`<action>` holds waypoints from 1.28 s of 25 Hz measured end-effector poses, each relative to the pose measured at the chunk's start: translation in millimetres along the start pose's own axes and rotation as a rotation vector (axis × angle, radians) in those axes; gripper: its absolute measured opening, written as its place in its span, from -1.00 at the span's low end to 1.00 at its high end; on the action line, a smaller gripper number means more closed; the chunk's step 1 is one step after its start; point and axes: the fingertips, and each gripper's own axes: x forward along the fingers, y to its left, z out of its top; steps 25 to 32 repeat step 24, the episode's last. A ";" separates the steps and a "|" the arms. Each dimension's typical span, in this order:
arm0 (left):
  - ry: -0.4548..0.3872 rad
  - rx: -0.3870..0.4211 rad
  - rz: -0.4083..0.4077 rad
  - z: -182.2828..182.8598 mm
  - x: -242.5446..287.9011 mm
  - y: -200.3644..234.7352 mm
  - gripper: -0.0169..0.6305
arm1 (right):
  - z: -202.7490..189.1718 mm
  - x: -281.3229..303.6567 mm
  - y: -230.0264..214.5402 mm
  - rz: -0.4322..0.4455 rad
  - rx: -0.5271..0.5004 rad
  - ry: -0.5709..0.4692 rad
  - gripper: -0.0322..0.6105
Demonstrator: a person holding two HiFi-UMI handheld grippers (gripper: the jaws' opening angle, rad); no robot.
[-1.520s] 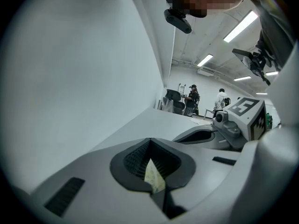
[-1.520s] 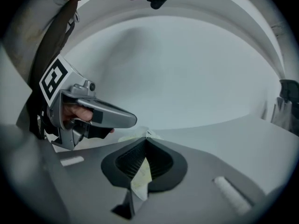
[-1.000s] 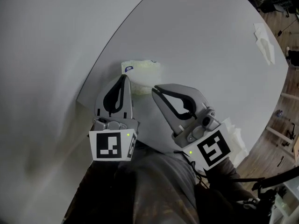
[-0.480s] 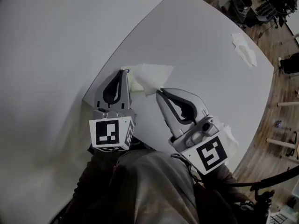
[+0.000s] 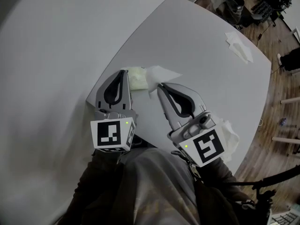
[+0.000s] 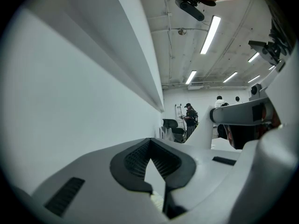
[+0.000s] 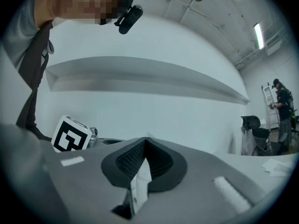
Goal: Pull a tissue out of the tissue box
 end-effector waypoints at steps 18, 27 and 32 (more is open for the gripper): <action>-0.001 -0.002 -0.043 -3.6 -0.4 -5.2 -0.96 | -1.9 4.7 -3.7 -0.036 0.004 -0.003 -0.89; 0.001 -0.001 -0.043 -1.8 -0.3 -5.1 -0.96 | 0.6 6.1 -5.2 -0.034 0.002 -0.014 -0.89; 0.001 -0.001 -0.043 -1.8 -0.3 -5.1 -0.96 | 0.6 6.1 -5.2 -0.034 0.002 -0.014 -0.89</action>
